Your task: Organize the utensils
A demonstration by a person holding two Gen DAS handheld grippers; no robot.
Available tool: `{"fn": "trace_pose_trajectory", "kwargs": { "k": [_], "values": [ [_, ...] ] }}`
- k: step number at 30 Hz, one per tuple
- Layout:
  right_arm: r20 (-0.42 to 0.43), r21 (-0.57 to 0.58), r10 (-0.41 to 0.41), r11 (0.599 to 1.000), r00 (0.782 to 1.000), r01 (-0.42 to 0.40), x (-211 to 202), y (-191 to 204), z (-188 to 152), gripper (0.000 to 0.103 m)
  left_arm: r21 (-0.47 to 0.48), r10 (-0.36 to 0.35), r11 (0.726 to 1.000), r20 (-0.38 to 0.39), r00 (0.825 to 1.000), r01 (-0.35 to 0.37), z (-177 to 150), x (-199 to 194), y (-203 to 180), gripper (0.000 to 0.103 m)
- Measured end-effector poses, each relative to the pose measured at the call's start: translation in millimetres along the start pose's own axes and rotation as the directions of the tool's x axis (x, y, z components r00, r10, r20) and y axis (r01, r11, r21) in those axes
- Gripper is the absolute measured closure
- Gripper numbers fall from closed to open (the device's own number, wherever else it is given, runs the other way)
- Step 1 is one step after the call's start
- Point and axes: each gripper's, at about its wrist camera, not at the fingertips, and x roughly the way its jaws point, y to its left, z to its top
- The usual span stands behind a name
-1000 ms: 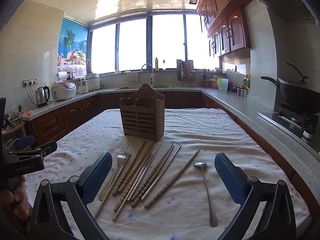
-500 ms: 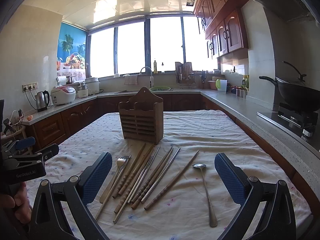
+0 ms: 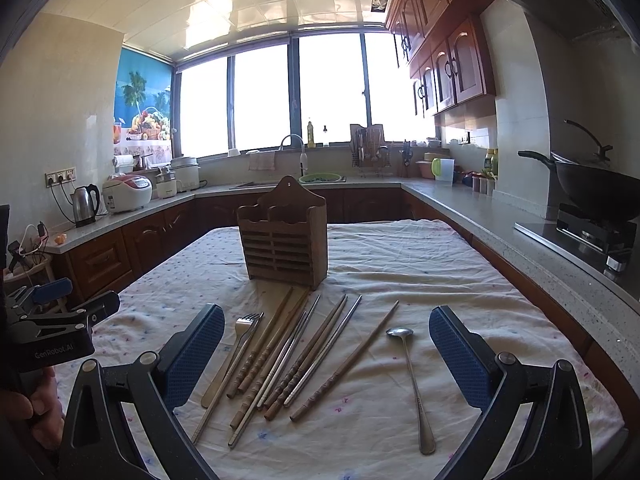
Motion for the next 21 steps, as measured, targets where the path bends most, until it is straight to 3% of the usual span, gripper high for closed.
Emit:
{"fn": "trace_pose_trajectory", "kwargs": {
  "k": [21],
  "values": [
    [-0.002, 0.008, 0.009, 1.000, 1.000, -0.008, 0.0, 2.1, 1.5, 0.000, -0.009, -0.008, 1.000, -0.009, 1.000, 0.008, 0.8, 2.2, 2.4, 0.000]
  ]
}}
